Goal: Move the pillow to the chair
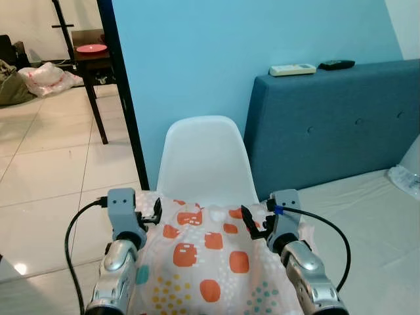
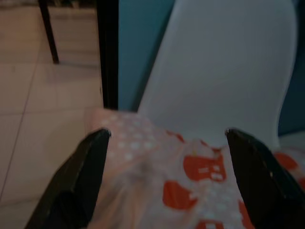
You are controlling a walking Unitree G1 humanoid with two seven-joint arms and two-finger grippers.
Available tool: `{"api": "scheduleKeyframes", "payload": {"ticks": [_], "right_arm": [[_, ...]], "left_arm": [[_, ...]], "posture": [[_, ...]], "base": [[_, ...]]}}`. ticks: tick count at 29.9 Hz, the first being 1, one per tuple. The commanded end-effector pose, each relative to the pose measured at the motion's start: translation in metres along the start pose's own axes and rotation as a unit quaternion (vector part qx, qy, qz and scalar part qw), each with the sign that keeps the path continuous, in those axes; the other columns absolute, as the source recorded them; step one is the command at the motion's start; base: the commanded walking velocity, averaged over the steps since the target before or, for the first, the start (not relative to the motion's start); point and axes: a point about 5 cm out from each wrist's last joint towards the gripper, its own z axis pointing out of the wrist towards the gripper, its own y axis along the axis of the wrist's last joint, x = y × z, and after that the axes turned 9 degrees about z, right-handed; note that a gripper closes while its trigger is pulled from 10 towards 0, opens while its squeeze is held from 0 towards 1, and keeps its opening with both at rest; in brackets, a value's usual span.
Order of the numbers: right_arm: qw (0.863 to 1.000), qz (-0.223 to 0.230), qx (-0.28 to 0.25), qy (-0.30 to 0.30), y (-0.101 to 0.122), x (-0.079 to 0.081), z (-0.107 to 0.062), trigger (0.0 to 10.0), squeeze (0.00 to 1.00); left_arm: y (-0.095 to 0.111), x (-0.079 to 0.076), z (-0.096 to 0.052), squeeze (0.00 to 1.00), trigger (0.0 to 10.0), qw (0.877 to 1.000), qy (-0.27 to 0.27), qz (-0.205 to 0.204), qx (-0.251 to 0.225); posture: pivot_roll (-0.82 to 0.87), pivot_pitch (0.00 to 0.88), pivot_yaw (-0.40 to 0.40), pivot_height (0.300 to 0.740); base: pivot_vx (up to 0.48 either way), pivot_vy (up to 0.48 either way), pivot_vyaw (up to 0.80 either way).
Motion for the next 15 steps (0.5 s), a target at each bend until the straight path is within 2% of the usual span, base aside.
{"api": "scheduleKeyframes", "payload": {"ticks": [1, 6, 15], "right_arm": [[1.000, 0.002, 0.008, 0.007, -0.003, 0.005, -0.004, 10.0, 0.00], [1.000, 0.002, 0.019, 0.003, -0.009, 0.003, -0.009, 10.0, 0.00], [1.000, -0.006, 0.019, -0.010, -0.001, -0.003, -0.010, 10.0, 0.00]], "left_arm": [[-0.002, -0.003, -0.005, 0.00, 10.0, 1.000, 0.000, -0.004, 0.011], [-0.007, -0.009, -0.011, 0.00, 10.0, 1.000, -0.015, -0.005, 0.023], [-0.008, -0.013, -0.013, 0.00, 10.0, 0.999, -0.021, -0.006, 0.043]], "posture": [[-0.08, 0.000, -0.005, 0.740], [-0.08, 0.000, -0.009, 0.740], [-0.09, 0.000, -0.006, 0.740]], "base": [[0.000, 0.000, 0.00], [0.000, 0.000, 0.00], [-0.308, 0.000, 0.00]]}}
